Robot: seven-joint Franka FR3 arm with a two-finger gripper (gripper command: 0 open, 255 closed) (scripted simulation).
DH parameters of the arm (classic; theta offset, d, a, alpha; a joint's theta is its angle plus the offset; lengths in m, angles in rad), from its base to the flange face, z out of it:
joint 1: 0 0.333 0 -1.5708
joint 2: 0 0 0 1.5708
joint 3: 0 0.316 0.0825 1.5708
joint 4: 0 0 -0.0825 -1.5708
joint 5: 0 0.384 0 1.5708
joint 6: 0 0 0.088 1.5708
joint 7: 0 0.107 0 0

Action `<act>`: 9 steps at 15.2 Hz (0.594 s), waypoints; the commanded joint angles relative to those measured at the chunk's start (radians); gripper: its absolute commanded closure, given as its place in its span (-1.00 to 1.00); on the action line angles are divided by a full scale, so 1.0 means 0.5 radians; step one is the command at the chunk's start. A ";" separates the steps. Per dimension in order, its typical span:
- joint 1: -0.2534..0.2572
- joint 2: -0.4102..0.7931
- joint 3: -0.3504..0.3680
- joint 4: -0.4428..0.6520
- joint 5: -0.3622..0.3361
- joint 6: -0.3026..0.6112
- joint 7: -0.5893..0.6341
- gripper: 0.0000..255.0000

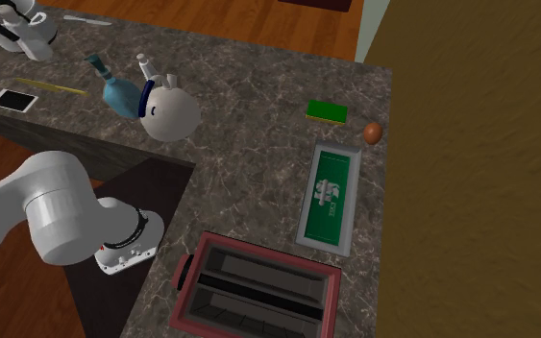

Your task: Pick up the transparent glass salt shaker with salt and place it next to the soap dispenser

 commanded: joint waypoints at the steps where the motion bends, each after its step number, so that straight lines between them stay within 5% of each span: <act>1: 0.001 -0.008 0.038 0.021 0.031 -0.012 0.042 1.00; 9: 0.068 -0.115 0.118 -0.212 0.123 0.127 0.057 1.00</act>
